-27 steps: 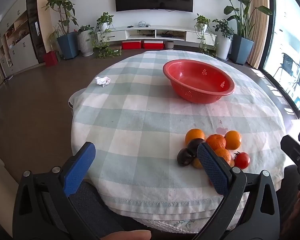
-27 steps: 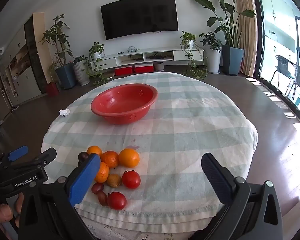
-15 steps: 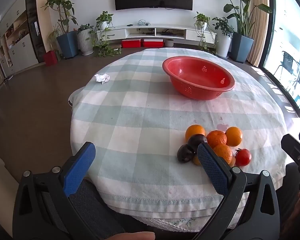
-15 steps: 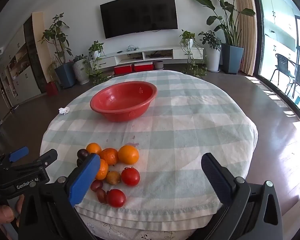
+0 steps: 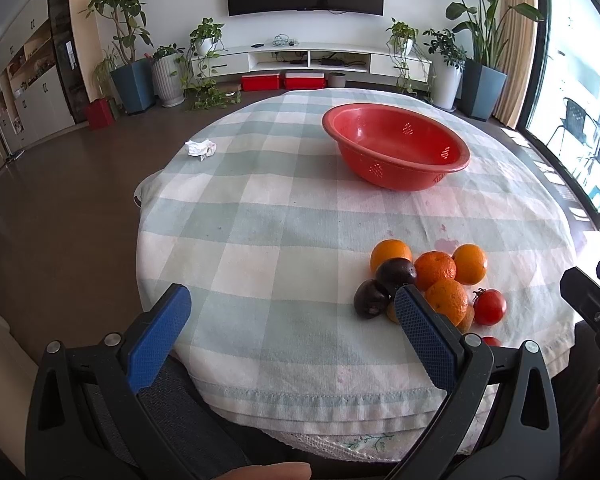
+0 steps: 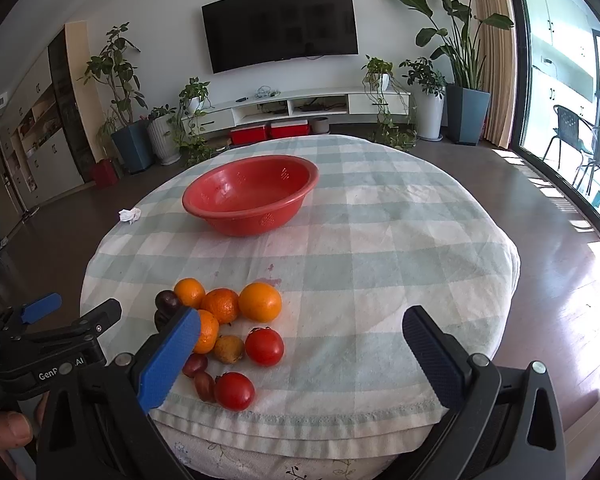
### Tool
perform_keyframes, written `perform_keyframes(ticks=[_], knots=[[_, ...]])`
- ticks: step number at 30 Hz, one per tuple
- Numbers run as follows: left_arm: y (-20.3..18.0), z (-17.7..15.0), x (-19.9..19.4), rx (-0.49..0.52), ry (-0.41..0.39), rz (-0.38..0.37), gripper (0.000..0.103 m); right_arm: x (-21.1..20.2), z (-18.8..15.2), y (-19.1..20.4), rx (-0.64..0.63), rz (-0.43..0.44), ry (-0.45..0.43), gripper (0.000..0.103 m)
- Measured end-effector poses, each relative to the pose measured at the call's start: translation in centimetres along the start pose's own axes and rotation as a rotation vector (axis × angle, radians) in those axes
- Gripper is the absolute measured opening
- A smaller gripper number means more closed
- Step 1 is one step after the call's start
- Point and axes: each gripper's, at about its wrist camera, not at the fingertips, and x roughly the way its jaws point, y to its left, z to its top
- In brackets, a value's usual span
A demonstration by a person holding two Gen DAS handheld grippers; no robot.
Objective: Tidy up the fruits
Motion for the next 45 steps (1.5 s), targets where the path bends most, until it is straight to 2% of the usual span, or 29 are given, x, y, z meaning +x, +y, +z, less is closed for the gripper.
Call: perform_keyframes(ticks=[45], knots=[[-0.3, -0.3, 0.4, 0.002, 0.005, -0.002, 0.103, 0.8, -0.9, 0.7, -0.007, -0.001, 0.017, 0.103]])
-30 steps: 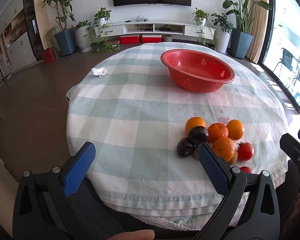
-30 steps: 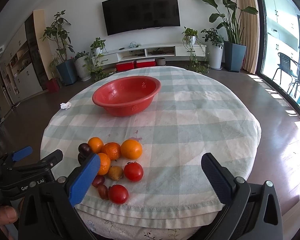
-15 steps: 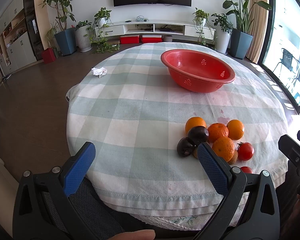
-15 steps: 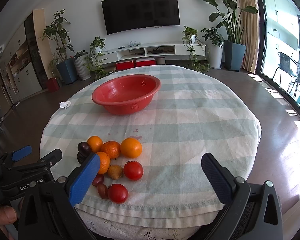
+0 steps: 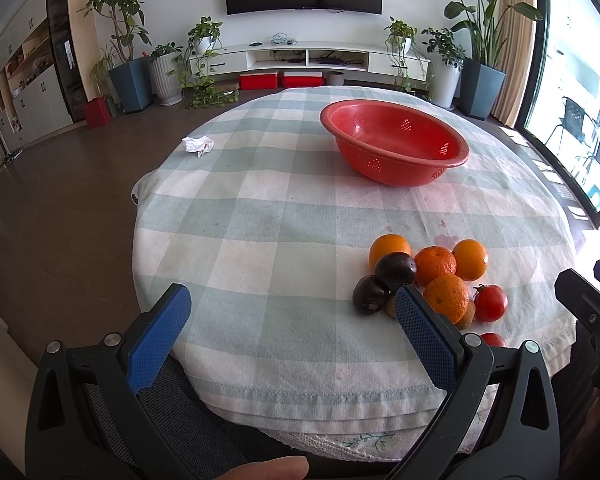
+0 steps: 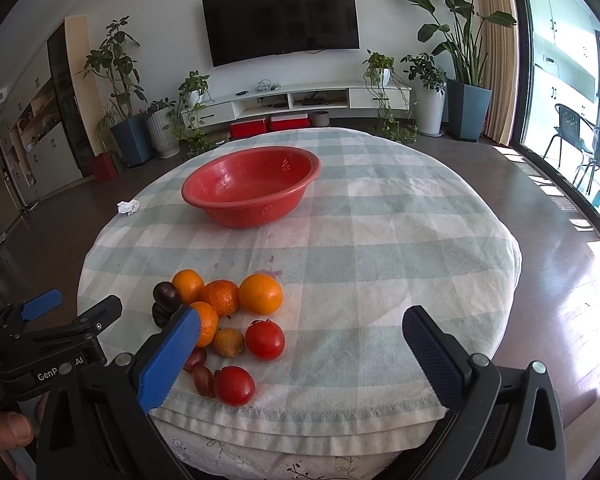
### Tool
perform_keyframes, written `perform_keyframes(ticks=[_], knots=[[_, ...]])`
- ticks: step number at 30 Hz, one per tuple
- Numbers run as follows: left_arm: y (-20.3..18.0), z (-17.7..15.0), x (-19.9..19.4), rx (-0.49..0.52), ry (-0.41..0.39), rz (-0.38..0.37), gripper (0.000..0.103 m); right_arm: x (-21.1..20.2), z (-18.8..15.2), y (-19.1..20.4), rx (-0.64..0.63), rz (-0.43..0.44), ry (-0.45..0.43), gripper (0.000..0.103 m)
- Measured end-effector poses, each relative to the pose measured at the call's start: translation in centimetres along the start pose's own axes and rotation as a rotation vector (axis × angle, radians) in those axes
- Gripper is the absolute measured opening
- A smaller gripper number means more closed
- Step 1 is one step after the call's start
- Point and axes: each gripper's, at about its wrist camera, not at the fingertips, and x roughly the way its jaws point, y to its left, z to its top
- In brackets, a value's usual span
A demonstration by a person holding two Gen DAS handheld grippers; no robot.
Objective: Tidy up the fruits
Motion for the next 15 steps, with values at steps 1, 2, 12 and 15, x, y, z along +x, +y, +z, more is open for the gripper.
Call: perform_keyframes(ticks=[1, 2, 12, 15], knots=[[0.01, -0.01, 0.00, 0.000, 0.000, -0.001, 0.103, -0.06, 0.20, -0.08, 0.001, 0.000, 0.000, 0.103], [0.01, -0.01, 0.00, -0.001, 0.000, -0.001, 0.103, 0.00, 0.06, -0.03, 0.001, 0.001, -0.001, 0.103], [-0.01, -0.02, -0.01, -0.001, -0.001, 0.000, 0.103, 0.03, 0.09, -0.02, 0.000, 0.000, 0.003, 0.103], [-0.03, -0.07, 0.06, -0.001, -0.001, 0.001, 0.103, 0.13, -0.09, 0.06, 0.000, 0.001, 0.004, 0.103]])
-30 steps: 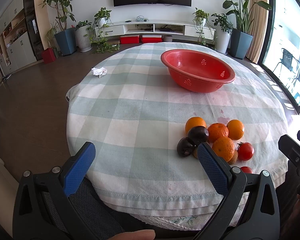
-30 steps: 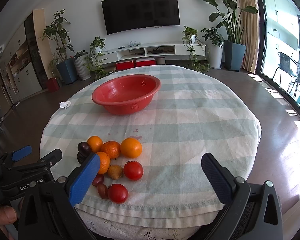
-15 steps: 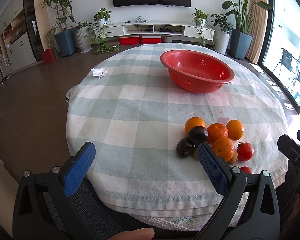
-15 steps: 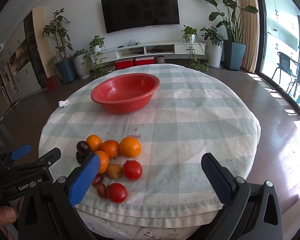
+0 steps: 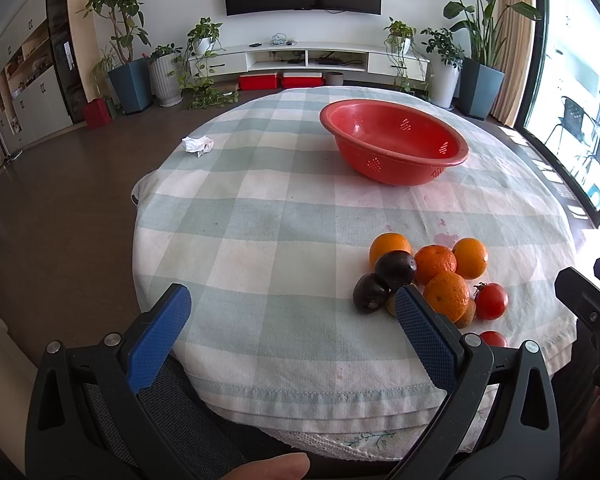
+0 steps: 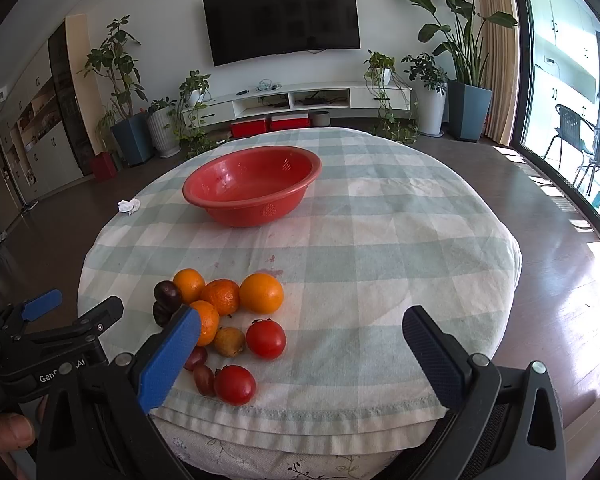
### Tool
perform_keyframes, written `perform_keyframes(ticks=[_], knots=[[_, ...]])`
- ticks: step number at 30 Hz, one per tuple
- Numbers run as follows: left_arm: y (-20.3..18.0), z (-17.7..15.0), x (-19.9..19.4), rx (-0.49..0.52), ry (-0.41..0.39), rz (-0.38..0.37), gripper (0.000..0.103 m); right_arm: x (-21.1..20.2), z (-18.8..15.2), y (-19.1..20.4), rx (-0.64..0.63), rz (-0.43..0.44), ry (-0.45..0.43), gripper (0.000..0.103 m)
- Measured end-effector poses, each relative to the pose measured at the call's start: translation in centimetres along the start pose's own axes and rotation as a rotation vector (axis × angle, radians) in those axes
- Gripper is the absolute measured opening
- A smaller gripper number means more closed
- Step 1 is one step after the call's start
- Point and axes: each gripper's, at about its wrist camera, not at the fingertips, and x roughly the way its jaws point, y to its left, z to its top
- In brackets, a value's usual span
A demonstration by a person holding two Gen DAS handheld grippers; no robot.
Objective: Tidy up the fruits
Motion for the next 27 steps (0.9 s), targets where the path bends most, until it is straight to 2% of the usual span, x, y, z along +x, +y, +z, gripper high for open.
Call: perform_keyframes(ticks=[6, 9, 12, 14, 16, 18, 20, 23, 27], knots=[[0.0, 0.0, -0.1, 0.000, 0.000, -0.004, 0.103, -0.1, 0.2, 0.0, -0.001, -0.001, 0.001, 0.103], [0.0, -0.2, 0.1, -0.003, -0.006, -0.031, 0.103, -0.1, 0.2, 0.0, -0.001, 0.000, 0.002, 0.103], [0.5, -0.6, 0.0, -0.013, -0.036, -0.146, 0.103, 0.0, 0.0, 0.0, -0.001, 0.000, 0.001, 0.103], [1.0, -0.7, 0.0, -0.017, -0.068, -0.263, 0.103, 0.1, 0.0, 0.0, -0.001, 0.002, 0.004, 0.103], [1.2, -1.0, 0.4, -0.011, -0.038, -0.347, 0.103, 0.3, -0.6, -0.1, -0.001, 0.010, 0.011, 0.103], [0.8, -1.5, 1.1, 0.029, 0.034, -0.354, 0.103, 0.7, -1.4, -0.1, -0.001, 0.024, 0.025, 0.103], [0.4, -2.2, 2.0, 0.077, 0.101, -0.322, 0.103, 1.0, -2.2, -0.4, 0.000, 0.045, 0.045, 0.103], [1.0, -2.7, 2.6, 0.082, 0.107, -0.326, 0.103, 1.2, -2.8, -1.0, -0.007, 0.073, 0.071, 0.103], [1.5, -1.2, 3.1, 0.112, 0.087, -0.388, 0.103, 1.1, -2.8, -1.3, -0.012, 0.094, 0.085, 0.103]])
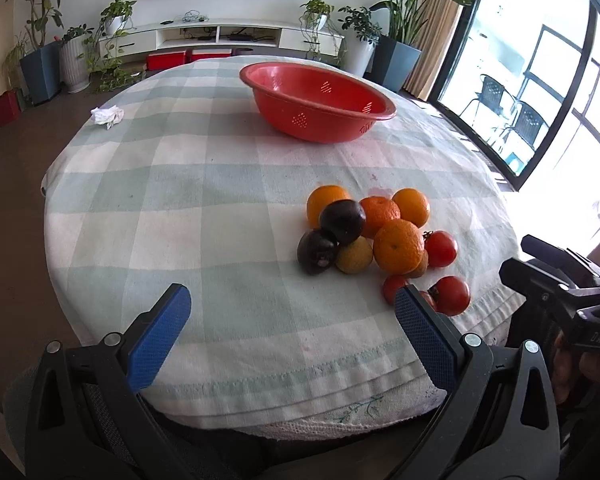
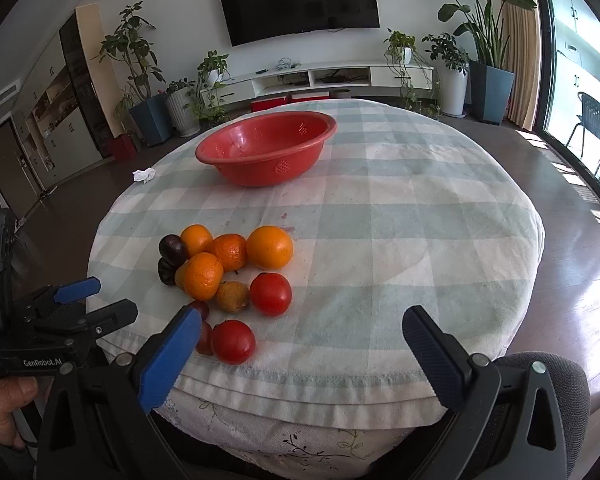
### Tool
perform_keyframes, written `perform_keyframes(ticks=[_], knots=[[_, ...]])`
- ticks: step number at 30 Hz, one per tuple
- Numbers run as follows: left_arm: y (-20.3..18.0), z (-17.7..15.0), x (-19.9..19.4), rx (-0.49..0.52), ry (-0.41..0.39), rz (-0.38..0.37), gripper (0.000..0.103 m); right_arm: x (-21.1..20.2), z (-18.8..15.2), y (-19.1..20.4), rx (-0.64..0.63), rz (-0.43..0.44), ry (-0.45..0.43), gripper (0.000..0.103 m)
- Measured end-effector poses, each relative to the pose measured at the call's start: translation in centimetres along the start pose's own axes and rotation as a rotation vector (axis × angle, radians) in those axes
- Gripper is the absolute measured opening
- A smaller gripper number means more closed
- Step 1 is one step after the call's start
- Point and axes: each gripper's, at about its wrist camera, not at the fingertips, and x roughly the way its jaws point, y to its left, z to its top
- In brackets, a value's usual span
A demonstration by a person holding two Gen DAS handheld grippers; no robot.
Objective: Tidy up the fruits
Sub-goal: 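Close the left tool on a dark plum while the right tool nears a tomato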
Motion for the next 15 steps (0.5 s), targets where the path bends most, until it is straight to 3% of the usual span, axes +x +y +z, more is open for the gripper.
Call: perform_keyframes(ticks=[3, 10, 14, 15], knots=[[-0.7, 1.6, 0.4, 0.105, 0.011, -0.018, 0.103, 0.3, 0.1, -0.3, 0.009, 0.013, 0.010, 0.101], [-2.2, 2.9, 3.3, 0.339, 0.140, -0.118, 0.093, 0.2, 0.1, -0.5, 0.006, 0.050, 0.033, 0.096], [-1.4, 3.4, 4.7, 0.374, 0.189, -0.172, 0.083, 0.4, -0.2, 0.1, -0.021, 0.089, 0.056, 0.091], [-1.1, 3.5, 4.9, 0.376, 0.199, -0.190, 0.073, 0.5, -0.3, 0.2, -0.026, 0.096, 0.060, 0.090]])
